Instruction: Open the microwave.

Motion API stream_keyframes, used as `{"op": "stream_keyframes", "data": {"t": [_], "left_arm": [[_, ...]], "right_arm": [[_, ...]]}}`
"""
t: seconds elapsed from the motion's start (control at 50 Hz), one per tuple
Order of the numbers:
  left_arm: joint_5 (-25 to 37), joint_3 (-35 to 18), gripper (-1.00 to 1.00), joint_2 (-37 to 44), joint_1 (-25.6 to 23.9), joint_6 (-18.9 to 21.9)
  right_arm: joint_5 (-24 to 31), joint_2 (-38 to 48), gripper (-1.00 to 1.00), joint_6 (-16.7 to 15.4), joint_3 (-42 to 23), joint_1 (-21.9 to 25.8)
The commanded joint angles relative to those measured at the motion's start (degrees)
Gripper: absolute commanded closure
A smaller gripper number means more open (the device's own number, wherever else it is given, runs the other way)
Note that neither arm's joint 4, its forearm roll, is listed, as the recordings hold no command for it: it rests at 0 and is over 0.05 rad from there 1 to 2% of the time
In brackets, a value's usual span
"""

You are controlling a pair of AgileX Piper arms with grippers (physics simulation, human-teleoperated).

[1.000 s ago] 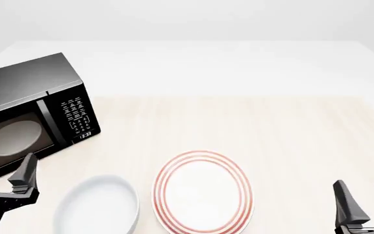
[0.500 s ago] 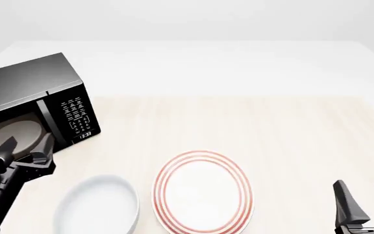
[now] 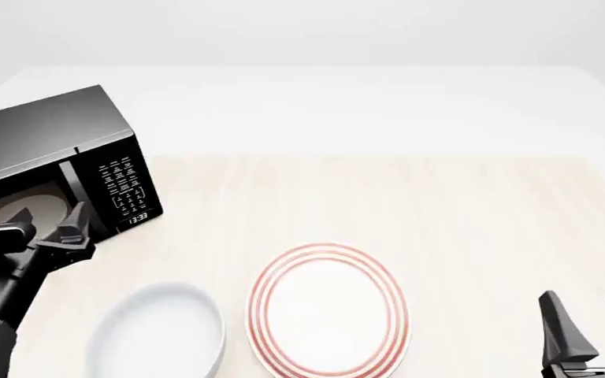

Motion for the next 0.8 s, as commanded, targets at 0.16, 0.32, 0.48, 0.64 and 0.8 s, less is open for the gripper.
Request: {"op": "stream_keyframes", "data": {"t": [0.16,0.32,0.48,0.64,0.8], "left_arm": [[-4.17,-1.74,-1.0,7.29,1.78,-0.96],[-6.44,-2.68,-1.0,10.34,1.46,-1.56],[-9.2,-4.04,-1.0,14.68,1.0,-2.01],[-10.0,-5.79,-1.0,18.05,0.62,-2.3],[-9.72,-7.13,-1.0,19.73,0.83,-2.34]], "right_arm": [[0.0,0.0,-1.0,0.01,0.0,0.0],[-0.01,-0.01,-1.0,0.0,0.0,0.0],[0.0,-0.01,-1.0,0.0,0.0,-0.01],[0.0,0.0,-1.0,-0.01,0.0,0.01],[0.0,0.0,-1.0,0.02,0.0,0.0]]}}
